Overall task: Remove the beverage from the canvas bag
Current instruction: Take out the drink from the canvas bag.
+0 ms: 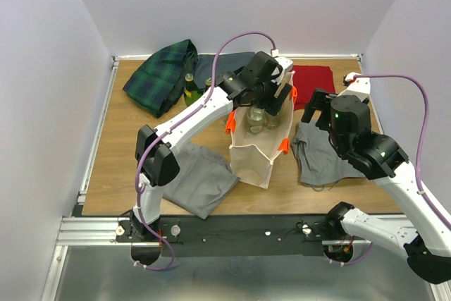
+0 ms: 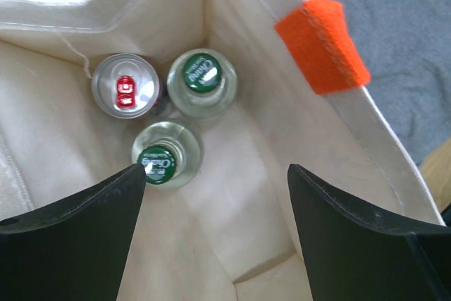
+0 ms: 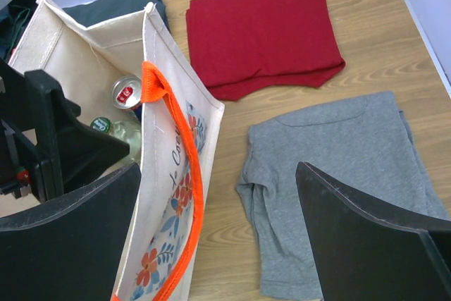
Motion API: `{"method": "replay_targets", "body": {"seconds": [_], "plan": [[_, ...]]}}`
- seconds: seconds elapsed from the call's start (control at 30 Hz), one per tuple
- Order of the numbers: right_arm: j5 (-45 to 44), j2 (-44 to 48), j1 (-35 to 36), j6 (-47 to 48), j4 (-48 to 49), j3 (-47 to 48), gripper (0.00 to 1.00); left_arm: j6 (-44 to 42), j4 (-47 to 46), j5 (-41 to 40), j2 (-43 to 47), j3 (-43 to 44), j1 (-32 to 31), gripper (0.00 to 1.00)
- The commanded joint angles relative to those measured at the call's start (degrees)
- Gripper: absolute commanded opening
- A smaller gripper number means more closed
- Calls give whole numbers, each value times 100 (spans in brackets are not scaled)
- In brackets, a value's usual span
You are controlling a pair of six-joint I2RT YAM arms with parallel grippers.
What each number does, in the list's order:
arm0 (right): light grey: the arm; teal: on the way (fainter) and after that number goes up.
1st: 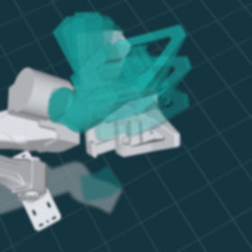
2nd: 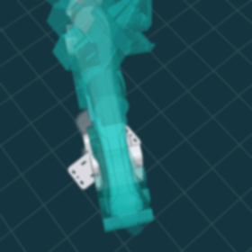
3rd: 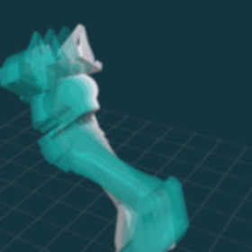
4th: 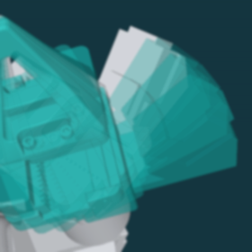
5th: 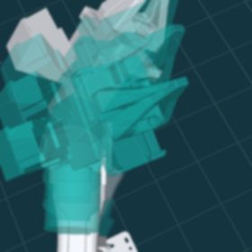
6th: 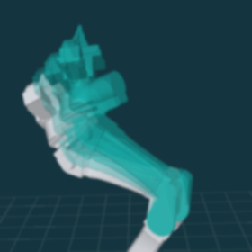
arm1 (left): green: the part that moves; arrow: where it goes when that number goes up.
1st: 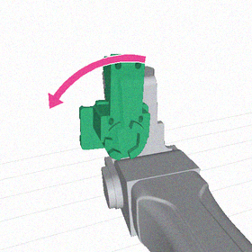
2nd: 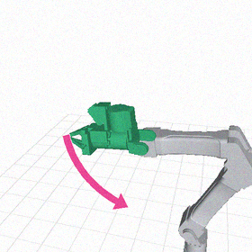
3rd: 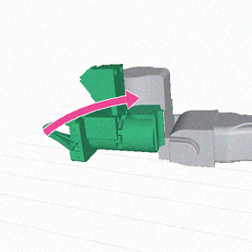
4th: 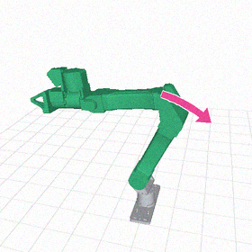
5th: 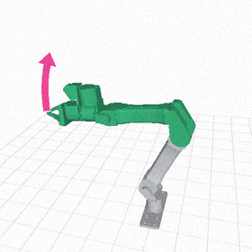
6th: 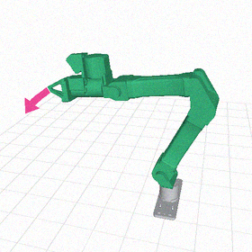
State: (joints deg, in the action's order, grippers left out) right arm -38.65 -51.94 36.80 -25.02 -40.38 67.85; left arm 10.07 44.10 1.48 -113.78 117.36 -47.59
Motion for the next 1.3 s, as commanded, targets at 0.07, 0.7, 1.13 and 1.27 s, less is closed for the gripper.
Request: {"method": "replay_targets", "body": {"seconds": [0.07,0.7,1.13,1.27], "plan": [[-239,26,29,-39,-31,-62,100,-57,284,-850,-145,287,-4,89],[-222,-79,29,-3,-5,-44,100,-119,258,-1140,-426,217,-13,82],[-239,-70,29,5,4,-53,100,127,380,-1238,-707,287,-13,82],[-265,-18,29,5,-5,-79,100,180,459,-1202,-795,358,-13,83]]}}
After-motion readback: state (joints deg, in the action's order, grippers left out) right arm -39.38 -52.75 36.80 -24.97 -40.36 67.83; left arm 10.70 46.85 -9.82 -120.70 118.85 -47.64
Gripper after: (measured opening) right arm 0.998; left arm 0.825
